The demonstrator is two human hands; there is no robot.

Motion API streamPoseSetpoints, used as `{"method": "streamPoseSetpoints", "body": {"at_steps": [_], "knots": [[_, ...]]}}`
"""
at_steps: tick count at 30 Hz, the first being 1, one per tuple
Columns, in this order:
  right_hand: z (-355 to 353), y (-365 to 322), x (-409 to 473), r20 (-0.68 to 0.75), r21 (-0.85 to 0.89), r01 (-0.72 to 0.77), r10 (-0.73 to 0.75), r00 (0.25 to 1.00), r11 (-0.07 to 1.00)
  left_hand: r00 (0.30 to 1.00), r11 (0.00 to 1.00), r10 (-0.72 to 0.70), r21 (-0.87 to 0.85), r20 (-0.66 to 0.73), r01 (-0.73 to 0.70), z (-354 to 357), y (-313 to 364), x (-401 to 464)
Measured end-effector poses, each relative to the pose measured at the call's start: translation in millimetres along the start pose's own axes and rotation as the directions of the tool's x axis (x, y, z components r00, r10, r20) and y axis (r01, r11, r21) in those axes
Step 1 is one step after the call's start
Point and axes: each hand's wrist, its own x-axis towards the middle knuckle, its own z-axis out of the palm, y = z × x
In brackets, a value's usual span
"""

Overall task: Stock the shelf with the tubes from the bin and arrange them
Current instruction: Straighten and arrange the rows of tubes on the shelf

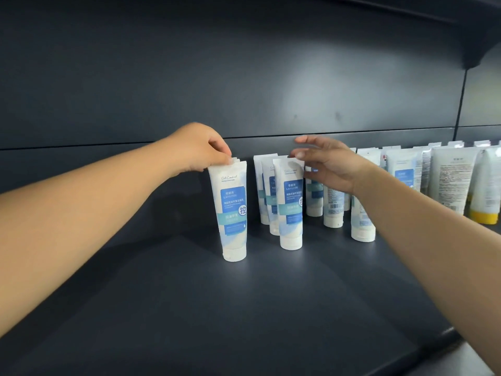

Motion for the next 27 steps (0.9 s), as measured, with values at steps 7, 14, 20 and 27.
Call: {"method": "streamPoseSetpoints", "body": {"at_steps": [7,14,20,27], "knots": [[-36,-42,-23,-0.097,-0.110,0.182,-0.193,0.976,0.977,0.943,0.965,0.261,0.084,-0.206,-0.249,5,44,0],[-88,-47,-44,-0.393,-0.542,0.097,-0.354,0.848,0.835,0.905,0.905,0.425,0.050,-0.035,-0.423,68,109,20],[-133,-27,-44,-0.457,-0.821,-0.160,-0.463,0.760,0.548,0.917,0.916,0.394,0.062,0.063,-0.397,118,146,57],[-155,-5,-36,-0.505,-0.736,-0.227,-0.294,0.811,0.638,0.948,0.950,0.272,0.110,0.167,-0.292,153,159,85]]}}
